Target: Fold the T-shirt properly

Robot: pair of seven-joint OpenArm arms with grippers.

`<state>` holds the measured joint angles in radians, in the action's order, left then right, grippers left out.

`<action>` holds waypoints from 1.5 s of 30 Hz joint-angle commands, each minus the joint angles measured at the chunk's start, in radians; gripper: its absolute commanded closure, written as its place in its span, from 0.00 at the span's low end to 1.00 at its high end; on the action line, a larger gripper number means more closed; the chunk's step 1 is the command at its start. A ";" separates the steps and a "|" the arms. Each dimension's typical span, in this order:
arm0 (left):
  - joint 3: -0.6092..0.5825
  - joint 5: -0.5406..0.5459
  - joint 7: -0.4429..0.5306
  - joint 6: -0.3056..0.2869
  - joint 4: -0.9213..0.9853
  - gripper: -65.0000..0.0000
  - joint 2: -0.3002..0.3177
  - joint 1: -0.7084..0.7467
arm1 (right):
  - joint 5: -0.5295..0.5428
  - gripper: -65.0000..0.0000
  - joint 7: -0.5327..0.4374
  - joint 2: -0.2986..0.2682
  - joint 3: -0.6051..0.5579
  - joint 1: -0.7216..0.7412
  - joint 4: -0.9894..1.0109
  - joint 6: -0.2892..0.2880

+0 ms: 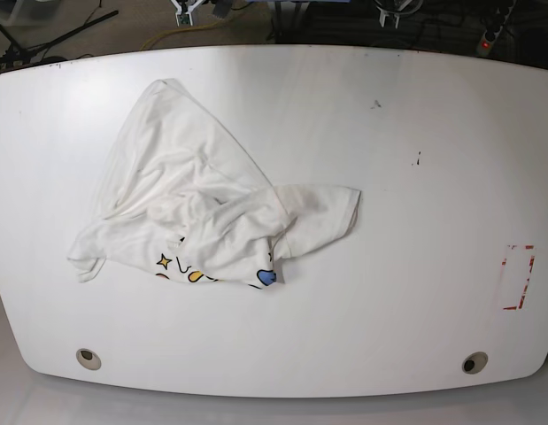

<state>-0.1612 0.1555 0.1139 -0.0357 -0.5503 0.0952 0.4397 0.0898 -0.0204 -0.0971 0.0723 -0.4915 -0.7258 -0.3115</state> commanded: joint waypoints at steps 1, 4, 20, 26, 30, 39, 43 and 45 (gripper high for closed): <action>0.001 0.002 0.007 -0.003 -0.100 0.34 0.027 0.060 | 0.005 0.73 -0.010 -0.006 0.002 -0.068 -0.097 -0.007; 0.001 0.003 0.007 -0.002 -0.202 0.34 0.059 0.129 | 0.005 0.73 -0.010 -0.006 0.004 -0.146 -0.200 -0.007; 0.170 0.002 0.007 -0.005 -0.848 0.34 0.105 0.578 | 0.083 0.73 0.081 -0.016 0.036 -0.514 -0.791 -0.008; 0.242 0.002 0.007 -0.005 -1.066 0.34 0.097 0.715 | 0.101 0.73 0.201 -0.016 0.108 -0.620 -1.058 -0.015; 0.260 0.002 0.007 -0.005 -1.197 0.34 0.099 0.790 | 0.103 0.73 0.284 -0.016 0.148 -0.675 -1.218 -0.015; 0.329 0.003 0.007 -0.005 -1.414 0.34 0.099 0.869 | 0.104 0.73 0.319 -0.010 0.163 -0.711 -1.311 -0.015; 0.375 0.003 0.007 -0.005 -1.441 0.34 0.099 0.869 | 0.179 0.73 0.314 -0.014 0.165 -0.712 -1.308 -0.018; 0.386 0.003 0.007 -0.005 -1.441 0.34 0.099 0.865 | 0.233 0.73 0.314 -0.016 0.165 -0.708 -1.308 -0.018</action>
<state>0.2153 0.1562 0.1051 -0.0444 -1.9797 0.1925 1.2831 0.2775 0.3141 -0.1062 0.2333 -1.1820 -2.0205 -0.3206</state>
